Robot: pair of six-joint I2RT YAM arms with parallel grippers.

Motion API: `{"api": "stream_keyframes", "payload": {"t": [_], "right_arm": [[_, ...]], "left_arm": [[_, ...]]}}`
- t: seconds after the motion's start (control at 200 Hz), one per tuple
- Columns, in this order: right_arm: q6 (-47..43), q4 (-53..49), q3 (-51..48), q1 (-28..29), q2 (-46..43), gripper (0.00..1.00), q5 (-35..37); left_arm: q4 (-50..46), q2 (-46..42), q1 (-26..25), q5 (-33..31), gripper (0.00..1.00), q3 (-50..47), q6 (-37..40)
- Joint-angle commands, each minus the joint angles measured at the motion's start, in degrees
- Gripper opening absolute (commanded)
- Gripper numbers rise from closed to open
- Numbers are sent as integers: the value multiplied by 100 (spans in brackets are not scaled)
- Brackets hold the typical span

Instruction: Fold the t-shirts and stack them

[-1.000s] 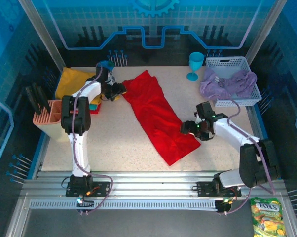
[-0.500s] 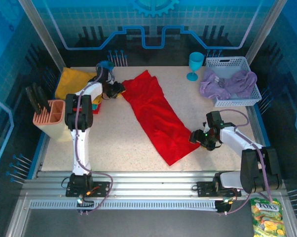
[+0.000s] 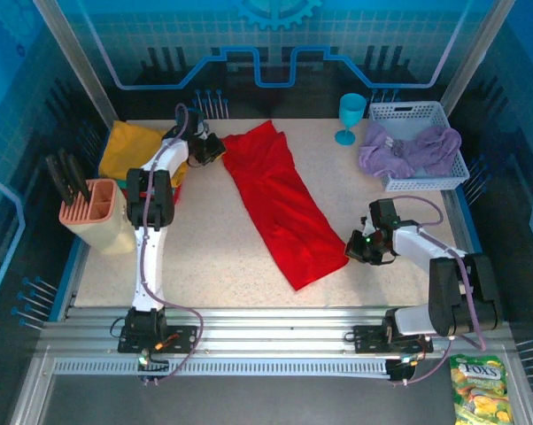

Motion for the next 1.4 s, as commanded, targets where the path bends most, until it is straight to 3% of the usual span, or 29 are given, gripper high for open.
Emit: {"api": "stream_keyframes", "payload": {"t": [0.0, 0.165, 0.49, 0.735, 0.83, 0.925, 1.141, 1.396], "right_arm": [[-30, -253, 40, -97, 11, 4, 96], [-61, -379, 13, -112, 6, 0, 120], [-136, -720, -42, -261, -218, 0, 244], [-205, -784, -172, -349, -347, 0, 82], [-241, -793, -197, -345, -273, 0, 59], [-190, -718, -237, -344, -268, 0, -9], [-119, -756, -254, -339, -341, 0, -21], [144, -862, -503, -322, -810, 12, -72]], "left_arm": [[-345, 221, -16, -80, 12, 514, -21], [-599, 459, -25, 60, 12, 1004, 26], [-599, 548, -18, -64, 11, 1013, 217], [-766, 988, -8, 130, 12, 1933, 174], [-766, 1104, -11, 293, 22, 2109, 203], [-878, 1118, -6, 295, 45, 2114, 238], [-914, 739, -17, 473, 47, 1623, 241], [-566, -469, -279, 896, 54, 26, -37]]}}
